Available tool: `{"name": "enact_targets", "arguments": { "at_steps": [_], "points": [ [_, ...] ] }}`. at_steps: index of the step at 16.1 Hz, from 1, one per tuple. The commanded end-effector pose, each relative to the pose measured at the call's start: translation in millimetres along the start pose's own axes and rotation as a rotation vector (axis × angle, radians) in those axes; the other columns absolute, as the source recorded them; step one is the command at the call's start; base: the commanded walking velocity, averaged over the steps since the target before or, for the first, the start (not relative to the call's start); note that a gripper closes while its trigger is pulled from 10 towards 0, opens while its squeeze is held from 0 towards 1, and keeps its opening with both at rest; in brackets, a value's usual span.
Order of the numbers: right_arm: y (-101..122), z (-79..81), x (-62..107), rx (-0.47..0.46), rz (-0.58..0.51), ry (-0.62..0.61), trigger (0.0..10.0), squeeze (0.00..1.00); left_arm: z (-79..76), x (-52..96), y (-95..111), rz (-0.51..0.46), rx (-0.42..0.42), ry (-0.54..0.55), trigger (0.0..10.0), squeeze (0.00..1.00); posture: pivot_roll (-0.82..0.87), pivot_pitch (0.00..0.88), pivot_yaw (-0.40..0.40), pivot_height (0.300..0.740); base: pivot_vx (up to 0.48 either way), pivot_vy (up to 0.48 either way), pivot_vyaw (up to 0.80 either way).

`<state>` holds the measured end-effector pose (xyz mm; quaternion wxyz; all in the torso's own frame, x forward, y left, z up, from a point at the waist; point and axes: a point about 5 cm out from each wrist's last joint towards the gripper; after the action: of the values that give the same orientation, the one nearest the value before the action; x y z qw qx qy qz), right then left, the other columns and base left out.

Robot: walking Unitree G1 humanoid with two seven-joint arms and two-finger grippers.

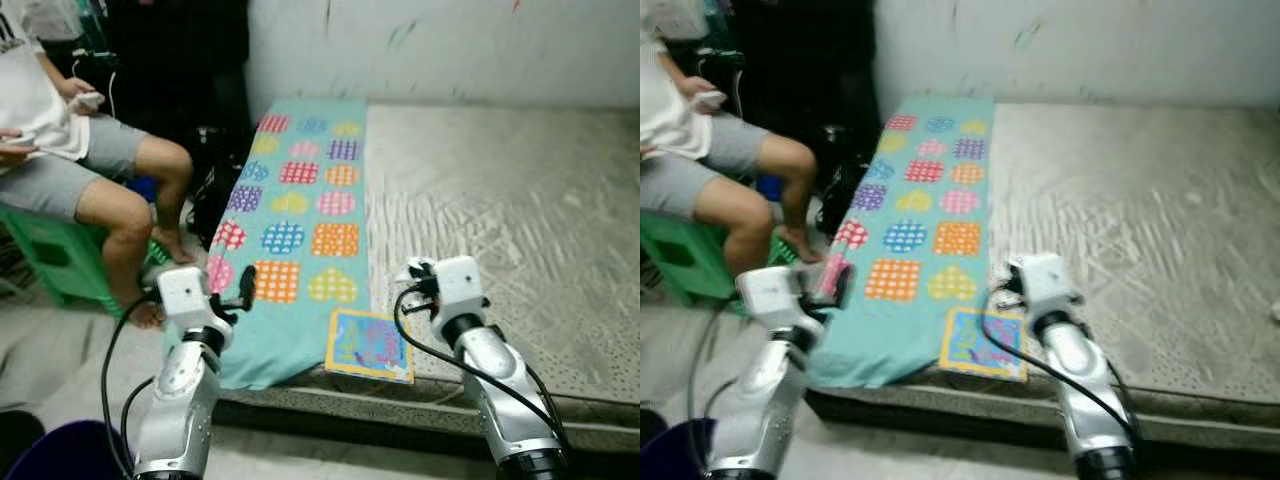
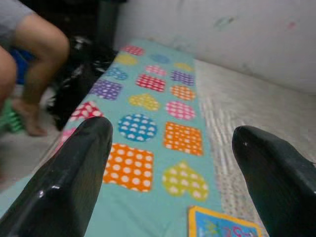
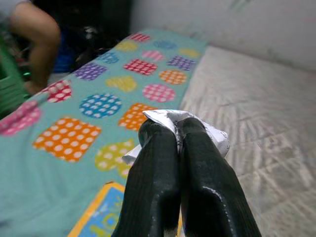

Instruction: Clean up the room

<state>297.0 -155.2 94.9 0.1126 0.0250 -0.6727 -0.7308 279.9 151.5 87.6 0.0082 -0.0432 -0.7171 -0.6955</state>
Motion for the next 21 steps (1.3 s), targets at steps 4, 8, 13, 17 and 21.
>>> {"name": "enact_targets", "arguments": {
  "at_steps": [4, 8, 13, 17, 21],
  "points": [
    [5.3, 10.0, -3.6, -0.011, -0.025, 0.037, 10.0, 0.0, 9.5, 0.3, 0.1, 0.006, -0.019, 0.031, 10.0, 0.0, -0.12, 0.0, 0.031, 0.74, 0.0, 0.48, 0.0],
    [6.1, 10.8, -4.1, -0.022, -0.033, 0.044, 10.0, 0.0, 10.2, 0.3, 2.6, -0.013, -0.026, 0.035, 10.0, 0.0, -0.12, 0.0, 0.028, 0.74, 0.0, 0.24, 0.0],
    [7.4, 14.0, -2.6, 0.002, -0.045, 0.068, 10.0, 0.0, 10.1, 0.1, 2.8, -0.013, -0.027, 0.033, 10.0, 0.0, -0.12, 0.0, 0.03, 0.74, 0.0, 0.0, 0.32],
    [6.4, 14.9, -1.8, 0.0, -0.042, 0.07, 10.0, 0.0, 9.6, -0.3, 3.2, -0.017, -0.027, 0.026, 10.0, 0.0, -0.12, 0.0, 0.031, 0.74, 0.0, 0.0, 0.8],
    [6.0, 14.4, -1.6, 0.0, -0.042, 0.066, 10.0, 0.0, 8.5, 0.2, 4.4, -0.03, -0.019, 0.017, 10.0, 0.0, -0.12, 0.0, 0.033, 0.74, 0.0, 0.0, 0.76]
  ]
}}
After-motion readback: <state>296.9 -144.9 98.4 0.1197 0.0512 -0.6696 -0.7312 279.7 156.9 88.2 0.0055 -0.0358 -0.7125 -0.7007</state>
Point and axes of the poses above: a point about 5 cm out from each wrist's last joint towards the gripper, its own x axis pointing back from the gripper into the wrist, its own y axis along the axis of the wrist's last joint, z = x × y, and after that the axes turned 14 degrees about -x, right-handed
